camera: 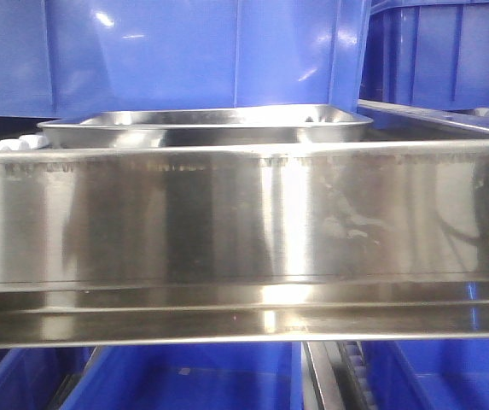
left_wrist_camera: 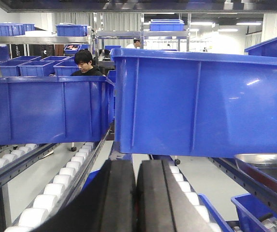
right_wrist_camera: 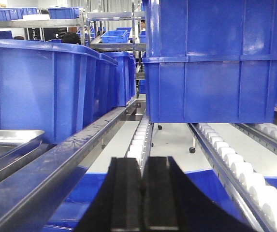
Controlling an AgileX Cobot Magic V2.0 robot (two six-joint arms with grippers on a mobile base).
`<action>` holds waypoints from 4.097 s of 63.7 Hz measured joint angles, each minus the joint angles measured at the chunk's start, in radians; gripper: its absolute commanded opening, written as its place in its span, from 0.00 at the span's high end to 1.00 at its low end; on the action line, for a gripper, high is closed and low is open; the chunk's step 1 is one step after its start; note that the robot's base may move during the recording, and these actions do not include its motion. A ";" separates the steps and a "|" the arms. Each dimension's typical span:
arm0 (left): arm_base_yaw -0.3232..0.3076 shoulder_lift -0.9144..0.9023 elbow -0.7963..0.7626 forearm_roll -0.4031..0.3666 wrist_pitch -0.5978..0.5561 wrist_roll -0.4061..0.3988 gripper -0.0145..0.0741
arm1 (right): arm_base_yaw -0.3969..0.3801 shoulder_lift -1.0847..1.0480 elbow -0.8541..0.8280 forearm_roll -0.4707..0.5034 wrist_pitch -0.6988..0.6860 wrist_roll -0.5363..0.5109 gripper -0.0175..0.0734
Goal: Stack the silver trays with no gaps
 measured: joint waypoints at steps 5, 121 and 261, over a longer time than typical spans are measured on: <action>0.000 0.000 0.000 0.000 -0.005 0.000 0.83 | 0.000 0.000 0.000 0.000 0.000 0.000 0.89; 0.000 -0.004 -0.300 -0.222 0.351 -0.238 0.83 | 0.000 0.062 -0.373 0.318 0.391 -0.016 0.89; -0.298 1.249 -1.033 -0.377 0.671 0.067 0.60 | 0.596 1.266 -1.119 -0.451 0.734 0.684 0.74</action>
